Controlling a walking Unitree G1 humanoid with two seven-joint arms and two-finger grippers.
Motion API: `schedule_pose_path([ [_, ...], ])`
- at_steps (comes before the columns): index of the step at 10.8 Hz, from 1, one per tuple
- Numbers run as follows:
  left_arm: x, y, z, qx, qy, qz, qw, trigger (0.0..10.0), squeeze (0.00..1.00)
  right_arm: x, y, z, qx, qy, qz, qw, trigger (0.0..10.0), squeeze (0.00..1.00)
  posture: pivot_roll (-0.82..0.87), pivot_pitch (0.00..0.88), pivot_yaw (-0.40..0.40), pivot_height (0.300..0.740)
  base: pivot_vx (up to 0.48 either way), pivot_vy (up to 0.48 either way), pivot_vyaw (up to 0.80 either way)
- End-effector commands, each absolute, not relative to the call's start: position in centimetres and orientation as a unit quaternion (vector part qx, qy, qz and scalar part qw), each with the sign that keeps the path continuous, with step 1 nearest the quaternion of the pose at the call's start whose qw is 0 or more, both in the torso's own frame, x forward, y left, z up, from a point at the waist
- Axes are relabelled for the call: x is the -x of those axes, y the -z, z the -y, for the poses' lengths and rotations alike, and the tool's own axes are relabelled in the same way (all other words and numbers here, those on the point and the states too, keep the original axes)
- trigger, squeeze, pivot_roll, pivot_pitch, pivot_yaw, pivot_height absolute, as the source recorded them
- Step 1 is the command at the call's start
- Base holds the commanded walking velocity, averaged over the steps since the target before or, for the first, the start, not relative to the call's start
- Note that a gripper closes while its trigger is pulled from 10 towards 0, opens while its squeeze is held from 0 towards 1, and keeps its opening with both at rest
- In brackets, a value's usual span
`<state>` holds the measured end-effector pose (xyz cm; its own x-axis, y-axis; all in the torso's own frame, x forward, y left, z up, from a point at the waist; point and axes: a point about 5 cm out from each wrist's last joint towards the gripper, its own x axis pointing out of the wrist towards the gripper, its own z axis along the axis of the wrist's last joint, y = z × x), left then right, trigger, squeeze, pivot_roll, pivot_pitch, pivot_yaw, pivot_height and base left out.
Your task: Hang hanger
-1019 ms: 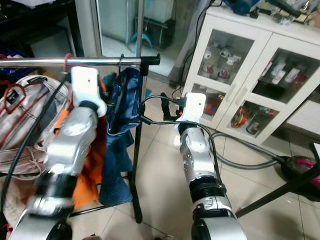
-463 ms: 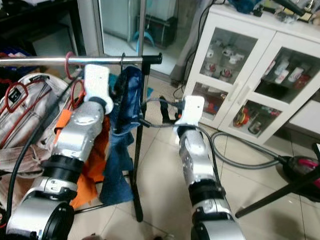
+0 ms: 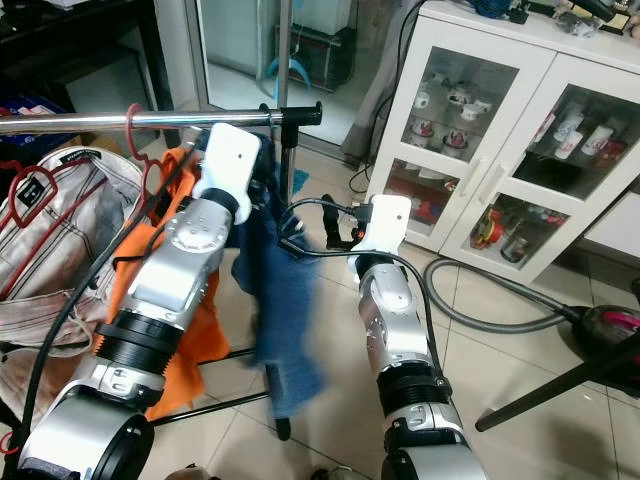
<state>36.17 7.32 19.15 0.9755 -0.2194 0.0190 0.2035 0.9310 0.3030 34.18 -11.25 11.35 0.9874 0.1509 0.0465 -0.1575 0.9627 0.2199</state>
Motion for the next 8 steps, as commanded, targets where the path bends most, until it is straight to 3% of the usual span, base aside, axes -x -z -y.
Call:
schedule_pose_path([
  [1,-36.0,-18.4,-7.0,-0.15,0.108,0.005,0.983,10.0,0.0,-34.1,-11.3,11.6,-0.114,-0.072,0.012,0.991,10.0,0.0,0.09,0.02,-0.056,0.74,0.0,0.0,0.0],
  [8,-34.2,-18.7,-5.3,-0.101,0.159,-0.04,0.981,10.0,0.0,-34.0,-11.1,11.8,-0.111,-0.073,0.005,0.991,10.0,0.0,0.09,0.009,-0.065,0.74,0.0,0.0,0.0],
])
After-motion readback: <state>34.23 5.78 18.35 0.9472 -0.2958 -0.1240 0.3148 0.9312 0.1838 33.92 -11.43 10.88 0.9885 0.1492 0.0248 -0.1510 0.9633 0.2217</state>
